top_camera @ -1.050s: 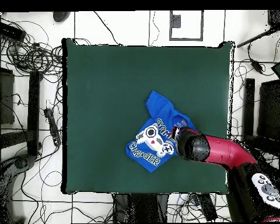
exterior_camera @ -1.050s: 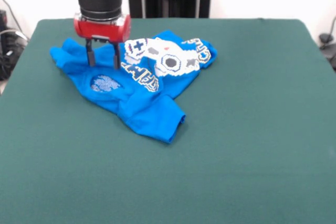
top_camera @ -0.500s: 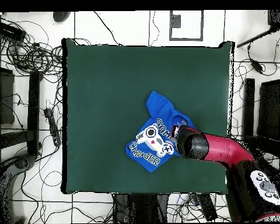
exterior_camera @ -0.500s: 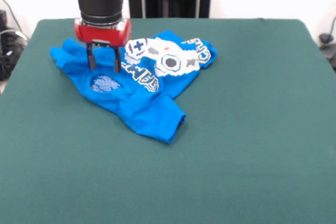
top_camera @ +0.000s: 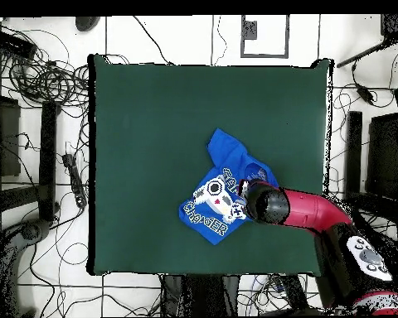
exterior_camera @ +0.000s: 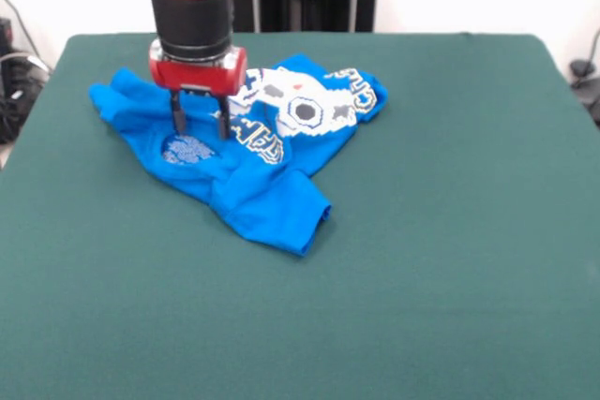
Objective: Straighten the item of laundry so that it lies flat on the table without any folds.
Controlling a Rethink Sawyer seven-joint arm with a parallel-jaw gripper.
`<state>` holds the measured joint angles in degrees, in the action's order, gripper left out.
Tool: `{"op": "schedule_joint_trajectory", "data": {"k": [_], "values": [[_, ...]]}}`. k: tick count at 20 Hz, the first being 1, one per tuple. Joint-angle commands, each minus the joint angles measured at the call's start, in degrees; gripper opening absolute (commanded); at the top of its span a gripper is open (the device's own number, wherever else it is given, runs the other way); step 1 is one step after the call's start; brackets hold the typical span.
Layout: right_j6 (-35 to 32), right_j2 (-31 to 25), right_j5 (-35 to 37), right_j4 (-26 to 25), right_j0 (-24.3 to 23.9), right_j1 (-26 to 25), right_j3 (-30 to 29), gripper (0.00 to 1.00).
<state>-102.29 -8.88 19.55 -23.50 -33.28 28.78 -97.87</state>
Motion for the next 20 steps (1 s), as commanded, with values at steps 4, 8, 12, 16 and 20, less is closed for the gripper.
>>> {"op": "schedule_joint_trajectory", "data": {"k": [4,8,12,16,20], "values": [[-6.3,-2.8,3.9,3.9,4.9,-3.2,4.5,1.0],[-6.0,-2.5,4.5,4.1,4.7,-1.5,3.1,1.0],[-5.2,-2.5,5.7,4.5,4.4,-0.3,3.1,1.0],[-4.1,-2.6,6.9,4.6,3.9,0.1,3.8,1.0],[-2.1,-2.8,8.5,4.5,2.4,1.2,3.9,1.0]]}}
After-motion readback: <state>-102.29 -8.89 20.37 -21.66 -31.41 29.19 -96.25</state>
